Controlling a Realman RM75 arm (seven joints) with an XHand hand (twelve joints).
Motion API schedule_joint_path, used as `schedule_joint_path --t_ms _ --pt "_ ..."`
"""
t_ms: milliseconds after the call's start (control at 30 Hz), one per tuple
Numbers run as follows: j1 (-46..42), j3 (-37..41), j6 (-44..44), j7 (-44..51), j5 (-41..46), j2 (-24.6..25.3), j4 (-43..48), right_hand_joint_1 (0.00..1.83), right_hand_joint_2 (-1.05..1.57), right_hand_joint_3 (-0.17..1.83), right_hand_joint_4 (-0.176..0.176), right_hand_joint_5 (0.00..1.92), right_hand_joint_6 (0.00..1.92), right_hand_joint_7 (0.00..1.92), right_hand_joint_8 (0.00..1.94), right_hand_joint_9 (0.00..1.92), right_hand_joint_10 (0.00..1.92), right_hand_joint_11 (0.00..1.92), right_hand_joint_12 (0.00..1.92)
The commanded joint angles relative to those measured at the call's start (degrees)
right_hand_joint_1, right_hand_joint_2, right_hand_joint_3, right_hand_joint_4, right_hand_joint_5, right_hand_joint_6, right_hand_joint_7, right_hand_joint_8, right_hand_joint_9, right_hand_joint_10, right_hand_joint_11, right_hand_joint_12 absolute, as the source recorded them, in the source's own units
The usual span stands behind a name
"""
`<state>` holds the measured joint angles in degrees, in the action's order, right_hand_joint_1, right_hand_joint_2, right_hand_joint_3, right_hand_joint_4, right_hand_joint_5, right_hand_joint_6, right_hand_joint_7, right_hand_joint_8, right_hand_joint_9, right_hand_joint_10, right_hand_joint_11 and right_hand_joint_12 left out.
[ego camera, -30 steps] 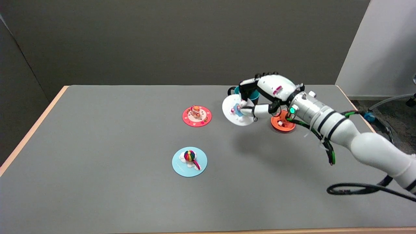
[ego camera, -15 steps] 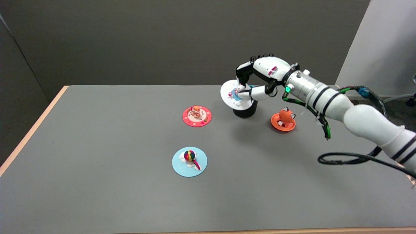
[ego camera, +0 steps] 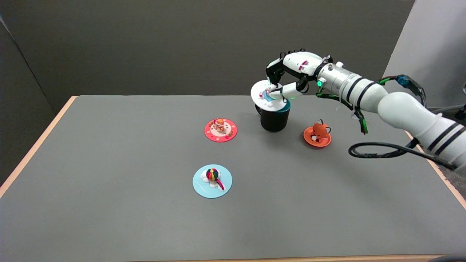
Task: Place the white cup lid onto the cup.
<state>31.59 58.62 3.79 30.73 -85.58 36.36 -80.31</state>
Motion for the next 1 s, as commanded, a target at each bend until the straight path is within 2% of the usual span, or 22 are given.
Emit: schedule_joint_path --t_ms 33,500,1000 --pt "15.9 -12.6 4.7 0.1 0.4 1.0 13.0 0.93 0.98 0.50 0.176 0.78 1.40 0.85 0.47 0.74 0.29 0.48 0.24" --pt "20.4 -15.9 6.9 0.1 0.2 2.2 19.7 0.94 0.96 0.52 0.176 0.80 1.39 0.89 0.40 0.74 0.25 0.48 0.24" --pt "20.6 -19.3 9.0 -0.8 0.5 2.3 20.7 0.94 0.96 0.53 0.176 0.79 1.40 0.90 0.38 0.75 0.24 0.48 0.24"
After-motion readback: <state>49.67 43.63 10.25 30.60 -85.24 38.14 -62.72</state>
